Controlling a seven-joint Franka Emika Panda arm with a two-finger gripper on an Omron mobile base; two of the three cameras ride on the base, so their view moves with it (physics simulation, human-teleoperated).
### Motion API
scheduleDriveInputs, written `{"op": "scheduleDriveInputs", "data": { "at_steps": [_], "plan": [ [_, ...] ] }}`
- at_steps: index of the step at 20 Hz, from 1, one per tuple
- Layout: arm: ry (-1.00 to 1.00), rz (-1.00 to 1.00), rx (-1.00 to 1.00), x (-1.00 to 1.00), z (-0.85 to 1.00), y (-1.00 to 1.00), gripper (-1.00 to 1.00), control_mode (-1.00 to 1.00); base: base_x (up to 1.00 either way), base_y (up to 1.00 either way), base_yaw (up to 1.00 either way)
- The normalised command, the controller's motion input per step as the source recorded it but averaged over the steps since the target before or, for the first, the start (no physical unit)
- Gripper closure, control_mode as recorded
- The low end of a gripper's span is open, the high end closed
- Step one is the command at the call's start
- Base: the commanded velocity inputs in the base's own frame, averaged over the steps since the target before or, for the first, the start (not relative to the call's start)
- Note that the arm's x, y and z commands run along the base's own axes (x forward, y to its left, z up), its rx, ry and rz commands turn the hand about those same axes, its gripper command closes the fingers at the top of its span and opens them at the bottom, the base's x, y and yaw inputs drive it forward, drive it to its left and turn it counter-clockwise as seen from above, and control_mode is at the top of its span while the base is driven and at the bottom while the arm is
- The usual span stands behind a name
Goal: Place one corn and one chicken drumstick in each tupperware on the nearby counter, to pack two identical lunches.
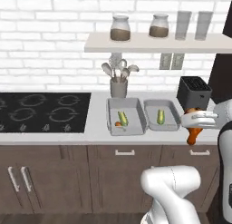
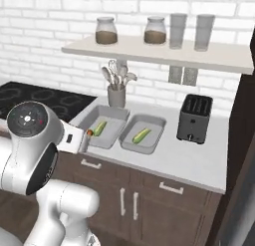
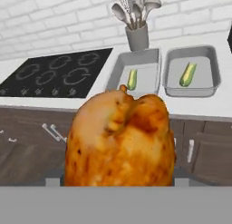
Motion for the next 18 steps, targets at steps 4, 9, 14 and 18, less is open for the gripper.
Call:
{"op": "scheduleDriveInputs", "data": {
  "at_steps": [4,9,14,18],
  "plan": [
    [0.0,0.0,0.0,0.0,0.0,0.0,1.0,1.0,1.0,0.0,-0.47],
    [0.0,0.0,0.0,0.0,0.0,0.0,1.0,1.0,0.98,0.03,-0.3],
    [0.08,-0.01,-0.03,0.1,-0.4,0.0,1.0,-1.0,0.26,0.0,-0.08],
    [0.41,-0.07,-0.13,0.82,-0.86,0.0,1.0,-1.0,0.0,0.0,0.0]
  ]
}}
